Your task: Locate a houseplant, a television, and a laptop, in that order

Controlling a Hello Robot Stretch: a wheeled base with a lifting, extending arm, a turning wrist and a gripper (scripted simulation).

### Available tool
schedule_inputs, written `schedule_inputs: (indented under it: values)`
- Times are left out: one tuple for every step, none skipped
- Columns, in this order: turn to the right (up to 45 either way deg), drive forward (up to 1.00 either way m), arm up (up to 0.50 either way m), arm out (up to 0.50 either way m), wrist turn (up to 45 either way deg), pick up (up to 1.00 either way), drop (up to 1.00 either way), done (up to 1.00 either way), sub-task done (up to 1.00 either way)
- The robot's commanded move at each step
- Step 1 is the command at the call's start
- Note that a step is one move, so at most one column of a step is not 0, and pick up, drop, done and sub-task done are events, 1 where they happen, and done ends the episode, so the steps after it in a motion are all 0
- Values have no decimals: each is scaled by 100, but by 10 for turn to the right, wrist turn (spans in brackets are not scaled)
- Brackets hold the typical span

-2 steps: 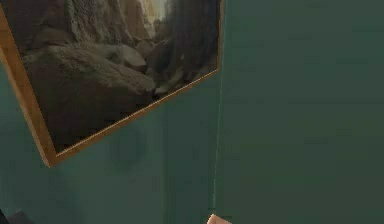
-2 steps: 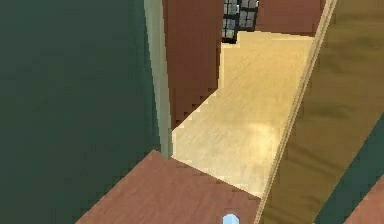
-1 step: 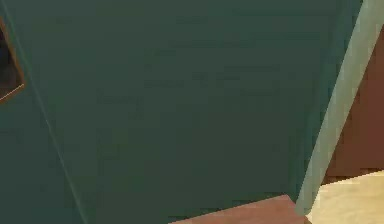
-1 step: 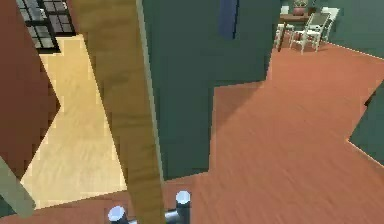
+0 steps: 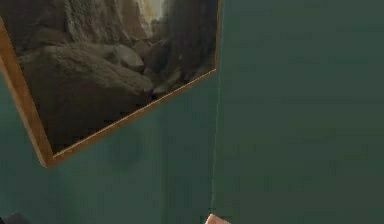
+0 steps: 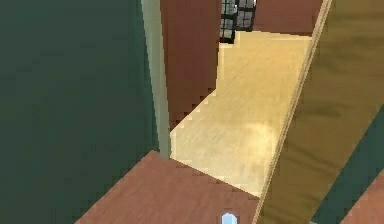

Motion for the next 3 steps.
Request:
schedule_inputs:
  values:
    - [240, 0, 0, 0, 0, 0, 0, 0, 0]
    - [0, 20, 0, 0, 0, 0, 0, 0, 0]
    - [450, 0, 0, 0, 0, 0, 0, 0, 0]
